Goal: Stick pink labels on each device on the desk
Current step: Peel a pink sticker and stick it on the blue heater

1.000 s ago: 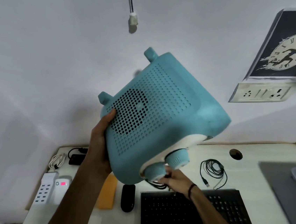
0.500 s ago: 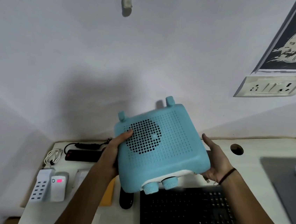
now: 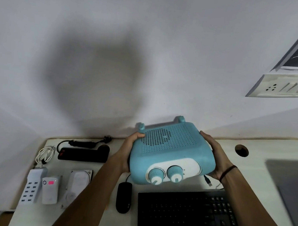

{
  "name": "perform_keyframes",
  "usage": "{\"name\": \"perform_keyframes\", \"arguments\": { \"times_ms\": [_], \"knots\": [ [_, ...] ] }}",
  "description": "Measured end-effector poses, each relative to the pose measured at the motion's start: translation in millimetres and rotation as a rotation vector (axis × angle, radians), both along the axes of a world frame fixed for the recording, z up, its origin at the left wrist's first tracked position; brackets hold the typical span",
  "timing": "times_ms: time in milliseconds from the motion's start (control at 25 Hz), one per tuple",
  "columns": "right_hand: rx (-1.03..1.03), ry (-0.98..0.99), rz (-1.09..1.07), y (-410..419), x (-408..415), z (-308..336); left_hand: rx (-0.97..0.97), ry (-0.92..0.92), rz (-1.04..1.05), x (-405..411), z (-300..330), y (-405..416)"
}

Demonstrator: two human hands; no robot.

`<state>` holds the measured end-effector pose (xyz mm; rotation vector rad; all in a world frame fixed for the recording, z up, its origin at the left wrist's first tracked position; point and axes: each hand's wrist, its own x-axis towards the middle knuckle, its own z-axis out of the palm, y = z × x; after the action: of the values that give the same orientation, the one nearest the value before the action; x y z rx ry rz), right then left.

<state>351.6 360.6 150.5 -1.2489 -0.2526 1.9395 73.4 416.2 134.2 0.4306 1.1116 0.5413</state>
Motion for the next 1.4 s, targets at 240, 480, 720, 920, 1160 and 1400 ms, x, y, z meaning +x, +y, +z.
{"name": "perform_keyframes", "arguments": {
  "times_ms": [240,480,720,920,1160,1400],
  "knots": [
    [-0.151,0.008,-0.046,16.9,8.4,-17.8,-0.109,0.171,-0.124,27.0,-27.6,40.4],
    [-0.372,-0.113,0.008,40.4,18.8,-57.2,-0.246,0.298,-0.182,24.9,-66.3,74.8],
    [-0.446,-0.148,0.003,62.6,37.4,-76.0,-0.379,0.241,-0.209,31.5,-85.3,93.7],
    [-0.486,-0.092,-0.057,74.7,30.9,-86.0,-0.436,0.248,-0.131,31.2,-102.8,105.0],
    [-0.448,-0.041,-0.134,69.5,27.6,-90.0,-0.401,0.256,-0.062,43.2,-111.0,99.5],
    [-0.451,-0.051,-0.292,50.5,7.5,-91.4,-0.232,0.299,0.081,41.6,-103.5,64.3]
  ]
}}
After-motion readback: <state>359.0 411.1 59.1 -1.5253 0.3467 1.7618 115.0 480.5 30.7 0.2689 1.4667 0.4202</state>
